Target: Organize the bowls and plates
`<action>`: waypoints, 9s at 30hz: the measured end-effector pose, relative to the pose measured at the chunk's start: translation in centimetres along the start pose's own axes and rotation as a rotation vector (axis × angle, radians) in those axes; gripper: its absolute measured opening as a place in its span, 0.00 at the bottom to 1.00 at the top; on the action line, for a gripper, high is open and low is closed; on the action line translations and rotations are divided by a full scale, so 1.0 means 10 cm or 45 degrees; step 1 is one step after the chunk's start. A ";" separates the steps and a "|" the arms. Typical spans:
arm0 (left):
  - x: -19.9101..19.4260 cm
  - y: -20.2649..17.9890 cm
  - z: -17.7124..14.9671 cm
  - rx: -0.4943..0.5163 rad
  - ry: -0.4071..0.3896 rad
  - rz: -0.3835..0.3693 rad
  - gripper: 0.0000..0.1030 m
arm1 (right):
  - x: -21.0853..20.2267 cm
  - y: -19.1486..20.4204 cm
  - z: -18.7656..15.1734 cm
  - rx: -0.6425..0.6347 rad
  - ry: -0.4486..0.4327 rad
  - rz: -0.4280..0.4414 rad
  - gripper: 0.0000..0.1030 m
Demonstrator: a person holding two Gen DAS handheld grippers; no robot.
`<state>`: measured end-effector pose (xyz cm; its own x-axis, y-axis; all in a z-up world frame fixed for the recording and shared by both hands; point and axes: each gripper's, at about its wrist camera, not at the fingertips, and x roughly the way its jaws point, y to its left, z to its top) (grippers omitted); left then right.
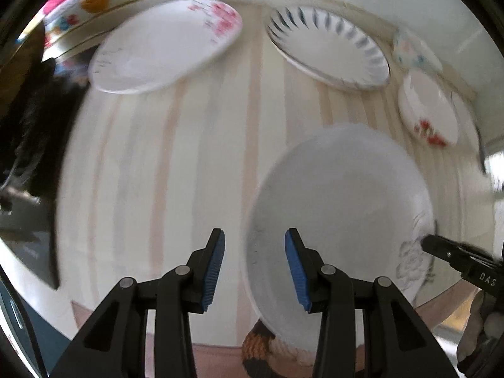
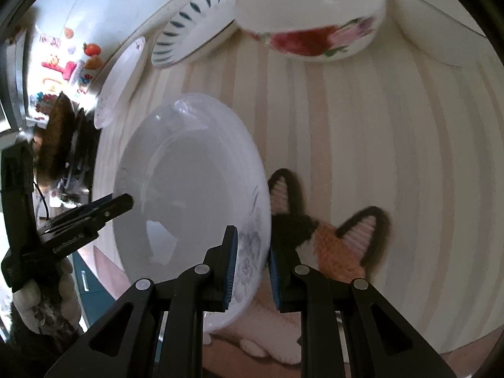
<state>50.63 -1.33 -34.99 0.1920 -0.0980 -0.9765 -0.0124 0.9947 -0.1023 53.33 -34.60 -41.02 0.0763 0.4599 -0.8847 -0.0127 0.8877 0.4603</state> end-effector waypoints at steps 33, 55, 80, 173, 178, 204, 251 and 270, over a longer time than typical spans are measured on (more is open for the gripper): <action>0.59 1.67 1.47 -0.592 -0.159 0.078 0.36 | 1.45 2.52 3.02 -0.602 -0.151 -0.073 0.36; 0.39 1.50 1.31 -0.482 -0.260 0.053 0.29 | 1.27 2.33 2.80 -0.575 -0.167 0.027 0.19; -0.19 0.08 -0.09 -0.471 -0.208 -0.006 0.29 | -0.42 0.76 0.96 -0.461 -0.109 0.200 0.19; 0.97 -0.18 2.25 -0.249 0.112 -0.057 0.23 | 0.56 0.62 2.83 -0.475 0.062 -0.283 0.16; 0.87 -0.13 2.23 -0.282 0.105 -0.058 0.23 | 0.57 0.66 2.86 -0.487 0.074 -0.270 0.16; -0.35 -0.14 1.45 -0.364 -0.034 -0.003 0.23 | -0.63 0.94 2.29 -0.671 0.074 -0.124 0.16; 0.38 -0.47 0.09 -0.403 0.168 0.043 0.23 | -0.03 0.55 0.75 -0.550 0.337 -0.130 0.18; 0.02 -0.51 0.05 -0.416 0.123 0.115 0.23 | -0.36 0.57 0.72 -0.503 0.249 -0.096 0.18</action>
<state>51.24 -6.40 -34.52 0.0822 -0.0283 -0.9962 -0.3415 0.9383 -0.0548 60.16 -31.37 -34.64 -0.0983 0.3559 -0.9293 -0.3969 0.8423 0.3646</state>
